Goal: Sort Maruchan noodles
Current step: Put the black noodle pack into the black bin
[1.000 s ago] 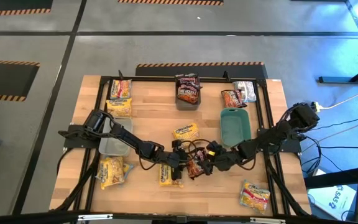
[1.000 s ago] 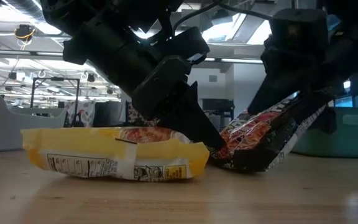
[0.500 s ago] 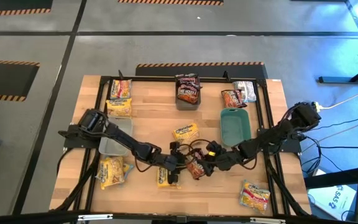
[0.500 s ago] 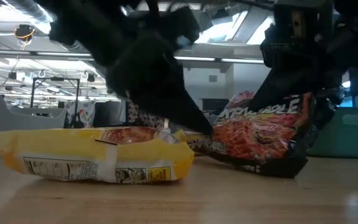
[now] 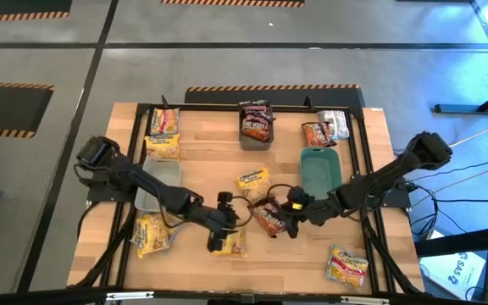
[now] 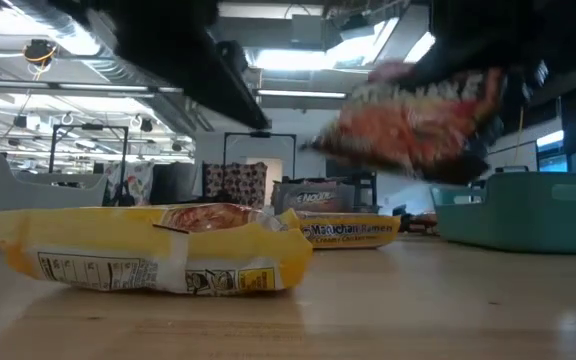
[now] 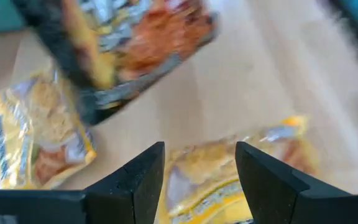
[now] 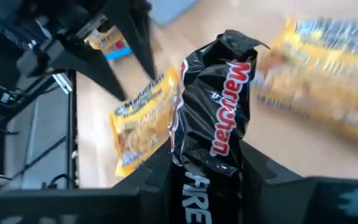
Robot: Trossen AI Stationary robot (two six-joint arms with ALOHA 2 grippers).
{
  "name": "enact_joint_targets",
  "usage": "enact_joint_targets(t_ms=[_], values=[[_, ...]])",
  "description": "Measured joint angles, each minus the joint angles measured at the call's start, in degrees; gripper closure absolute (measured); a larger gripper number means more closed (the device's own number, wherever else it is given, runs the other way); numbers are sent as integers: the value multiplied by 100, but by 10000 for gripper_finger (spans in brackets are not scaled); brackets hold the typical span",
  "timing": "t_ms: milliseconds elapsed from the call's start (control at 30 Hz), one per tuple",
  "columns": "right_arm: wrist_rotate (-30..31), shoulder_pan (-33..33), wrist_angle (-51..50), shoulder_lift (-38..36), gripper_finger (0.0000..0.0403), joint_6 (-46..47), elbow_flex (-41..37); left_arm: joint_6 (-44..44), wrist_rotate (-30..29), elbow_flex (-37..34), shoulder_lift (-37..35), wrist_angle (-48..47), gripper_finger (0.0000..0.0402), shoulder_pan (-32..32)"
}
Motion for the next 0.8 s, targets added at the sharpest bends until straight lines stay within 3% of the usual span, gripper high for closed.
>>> enact_joint_targets(t_ms=[400, 800], values=[[316, -539, -1714, -349, 307, -1743, 1262, 258, 202, -1569, -1238, 2078, 209, 287], [262, -1627, -2437, -340, 307, -3573, 1970, 299, 194, -2208, -1830, 2735, 209, 669]])
